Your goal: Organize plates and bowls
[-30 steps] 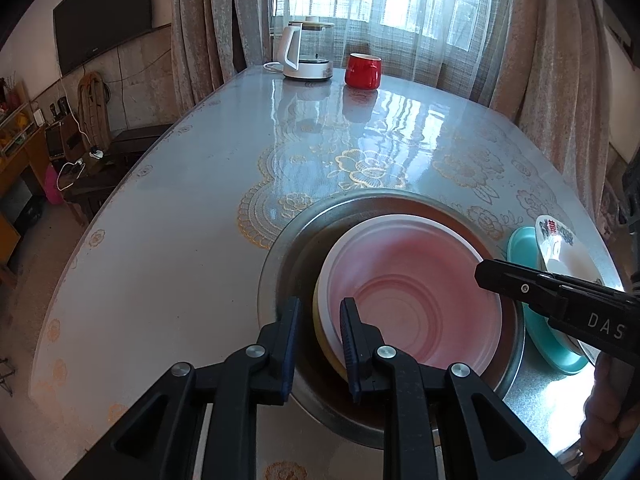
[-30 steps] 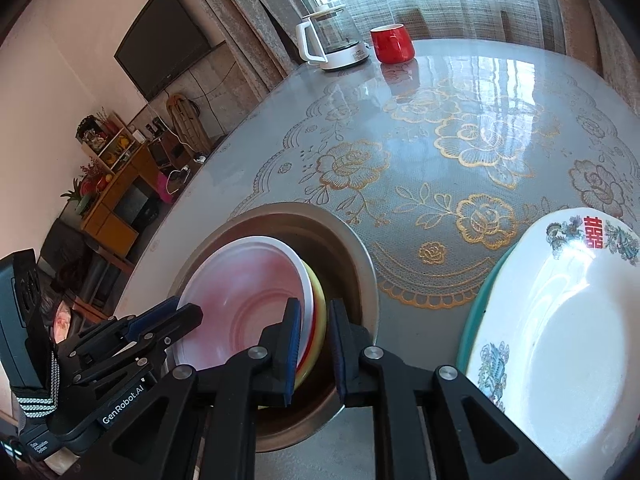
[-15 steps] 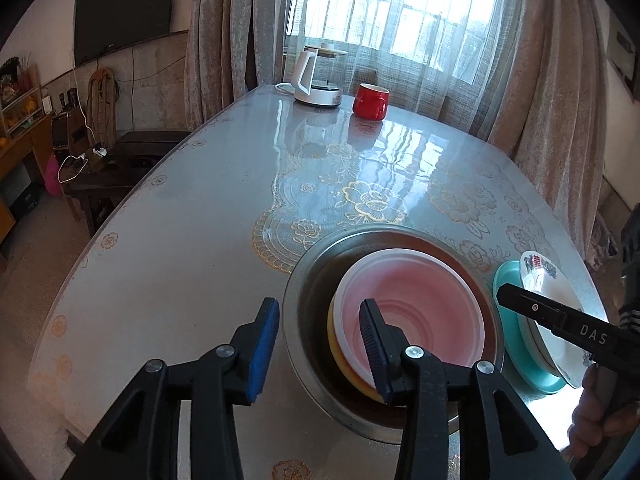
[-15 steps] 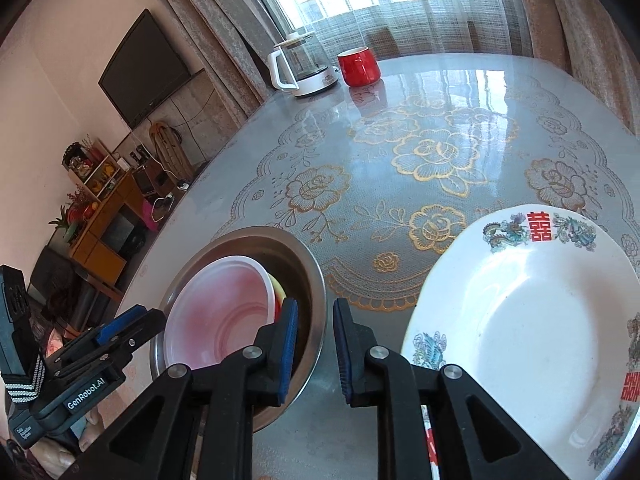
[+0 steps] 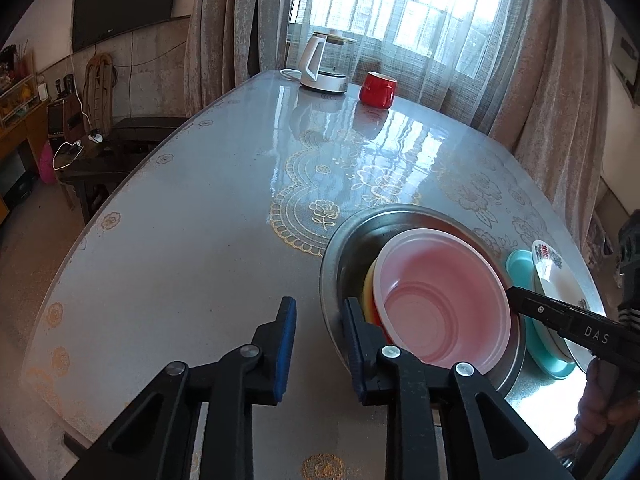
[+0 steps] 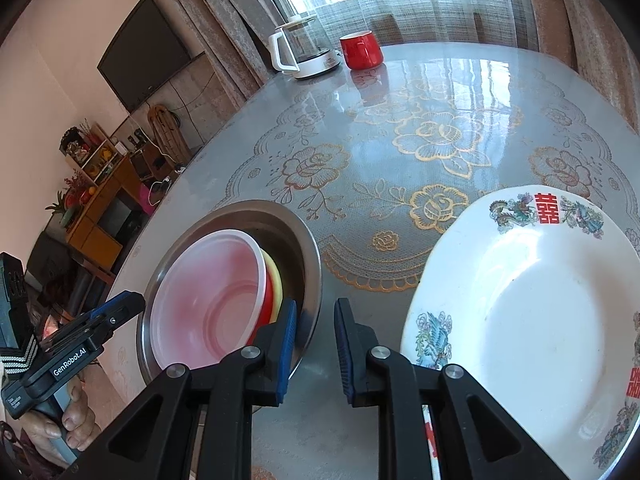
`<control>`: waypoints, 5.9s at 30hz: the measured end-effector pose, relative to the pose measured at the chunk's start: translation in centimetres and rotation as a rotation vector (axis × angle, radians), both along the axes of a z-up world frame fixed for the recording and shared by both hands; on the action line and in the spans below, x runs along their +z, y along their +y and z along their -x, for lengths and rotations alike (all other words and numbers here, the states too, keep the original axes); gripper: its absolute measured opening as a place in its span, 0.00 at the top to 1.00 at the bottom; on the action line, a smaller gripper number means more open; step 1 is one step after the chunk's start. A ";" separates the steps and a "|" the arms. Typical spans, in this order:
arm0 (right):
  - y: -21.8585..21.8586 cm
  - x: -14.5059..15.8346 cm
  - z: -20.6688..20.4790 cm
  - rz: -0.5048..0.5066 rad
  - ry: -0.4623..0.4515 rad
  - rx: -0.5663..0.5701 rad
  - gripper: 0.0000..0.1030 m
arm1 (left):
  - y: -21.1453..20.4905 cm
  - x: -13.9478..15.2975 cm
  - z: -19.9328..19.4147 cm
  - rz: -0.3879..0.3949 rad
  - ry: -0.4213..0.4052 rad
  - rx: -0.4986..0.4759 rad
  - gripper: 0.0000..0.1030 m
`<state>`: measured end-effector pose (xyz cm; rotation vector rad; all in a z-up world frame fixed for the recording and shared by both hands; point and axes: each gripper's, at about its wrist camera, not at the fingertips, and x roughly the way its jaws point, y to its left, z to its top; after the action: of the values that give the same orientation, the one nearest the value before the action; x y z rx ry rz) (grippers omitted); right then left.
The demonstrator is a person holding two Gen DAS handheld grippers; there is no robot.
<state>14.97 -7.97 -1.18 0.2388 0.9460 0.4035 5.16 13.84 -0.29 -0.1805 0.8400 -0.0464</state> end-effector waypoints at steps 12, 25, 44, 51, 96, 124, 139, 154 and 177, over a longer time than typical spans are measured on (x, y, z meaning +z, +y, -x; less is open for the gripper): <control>1.5 -0.6 -0.7 0.037 -0.010 0.030 0.83 | -0.4 -0.9 -0.3 0.006 -0.009 -0.030 0.84; 0.6 1.1 0.5 -0.022 -0.052 0.026 0.83 | -0.5 1.7 1.1 0.018 -0.084 -0.025 0.84; -8.2 3.9 4.8 -0.091 -0.134 -0.145 0.83 | -9.1 5.7 0.9 -0.021 -0.155 -0.208 0.83; -12.8 4.2 6.5 -0.099 -0.145 -0.254 0.83 | -13.6 6.1 0.3 -0.030 -0.154 -0.314 0.82; -20.3 -0.1 6.4 -0.072 -0.058 -0.480 0.83 | -22.4 1.9 -3.7 -0.037 -0.007 -0.456 0.82; -20.0 -0.5 6.5 -0.081 -0.051 -0.484 0.83 | -22.7 1.9 -3.3 -0.053 -0.013 -0.434 0.82; -19.9 -0.3 6.9 -0.081 -0.057 -0.494 0.82 | -22.4 2.0 -2.3 -0.053 -0.031 -0.413 0.79; -19.5 0.7 7.8 -0.037 -0.099 -0.523 0.76 | -21.2 2.8 -1.6 -0.052 -0.080 -0.363 0.66; -11.6 3.8 12.3 0.250 -0.364 -0.568 0.64 | -19.1 3.2 4.5 -0.141 -0.242 -0.208 0.48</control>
<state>2.64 -19.59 2.63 0.1871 0.5283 -0.1922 0.65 -5.29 2.95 0.0456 0.6151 -0.1994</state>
